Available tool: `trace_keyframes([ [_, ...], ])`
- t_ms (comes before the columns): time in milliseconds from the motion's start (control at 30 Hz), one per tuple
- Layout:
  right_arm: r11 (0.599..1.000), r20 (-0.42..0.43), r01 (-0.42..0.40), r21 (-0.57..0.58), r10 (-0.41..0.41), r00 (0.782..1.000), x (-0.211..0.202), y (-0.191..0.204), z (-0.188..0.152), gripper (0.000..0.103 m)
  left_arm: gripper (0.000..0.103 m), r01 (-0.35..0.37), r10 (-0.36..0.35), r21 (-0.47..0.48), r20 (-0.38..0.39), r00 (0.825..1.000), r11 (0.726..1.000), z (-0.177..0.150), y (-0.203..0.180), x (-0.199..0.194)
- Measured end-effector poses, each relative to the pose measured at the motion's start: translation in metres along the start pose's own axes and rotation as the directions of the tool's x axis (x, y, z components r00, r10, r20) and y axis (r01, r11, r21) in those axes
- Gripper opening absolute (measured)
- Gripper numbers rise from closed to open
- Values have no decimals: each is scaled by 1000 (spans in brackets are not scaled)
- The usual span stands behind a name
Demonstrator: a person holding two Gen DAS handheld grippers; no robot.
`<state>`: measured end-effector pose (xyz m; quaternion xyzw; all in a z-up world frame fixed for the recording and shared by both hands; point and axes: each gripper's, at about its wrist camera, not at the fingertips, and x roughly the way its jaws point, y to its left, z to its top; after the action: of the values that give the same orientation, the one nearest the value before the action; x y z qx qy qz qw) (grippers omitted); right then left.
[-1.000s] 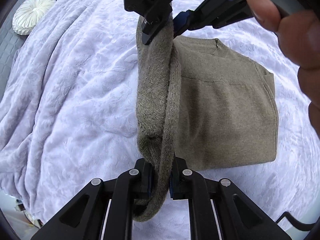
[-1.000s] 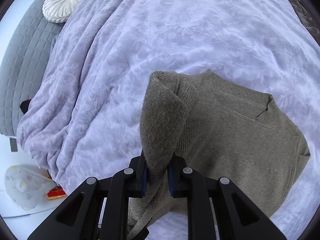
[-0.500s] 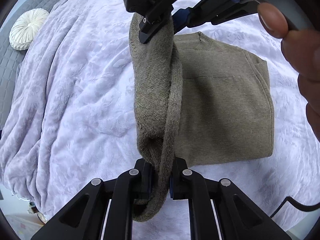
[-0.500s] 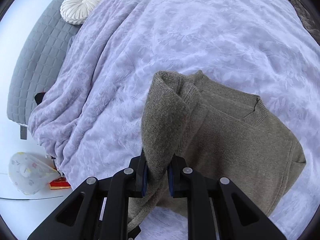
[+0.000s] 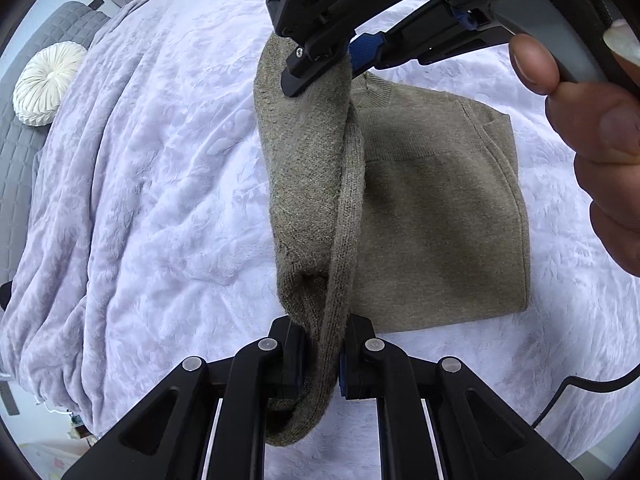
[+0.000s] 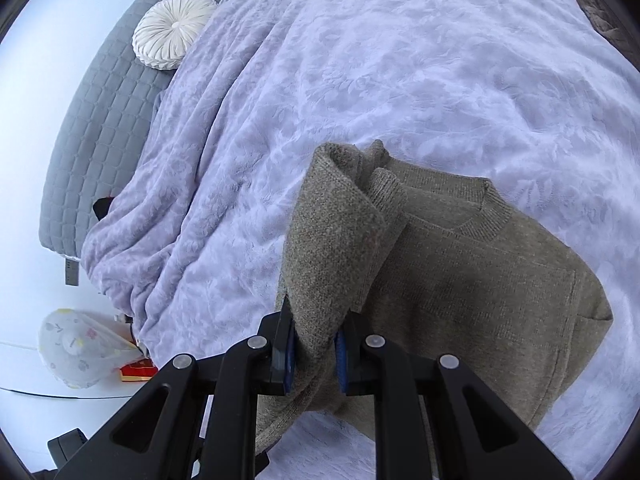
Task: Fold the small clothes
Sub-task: 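Lift the gripped side edge with both grippers above the sweater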
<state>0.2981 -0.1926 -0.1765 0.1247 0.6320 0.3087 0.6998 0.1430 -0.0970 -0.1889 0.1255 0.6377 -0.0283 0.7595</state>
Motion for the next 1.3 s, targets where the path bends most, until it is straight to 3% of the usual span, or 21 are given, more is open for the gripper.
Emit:
trace_keyframes([
  [1300, 1000, 31, 9, 28, -10, 999, -40, -58, -28, 17, 13, 17, -17, 117, 1, 1000, 993, 5, -59, 3],
])
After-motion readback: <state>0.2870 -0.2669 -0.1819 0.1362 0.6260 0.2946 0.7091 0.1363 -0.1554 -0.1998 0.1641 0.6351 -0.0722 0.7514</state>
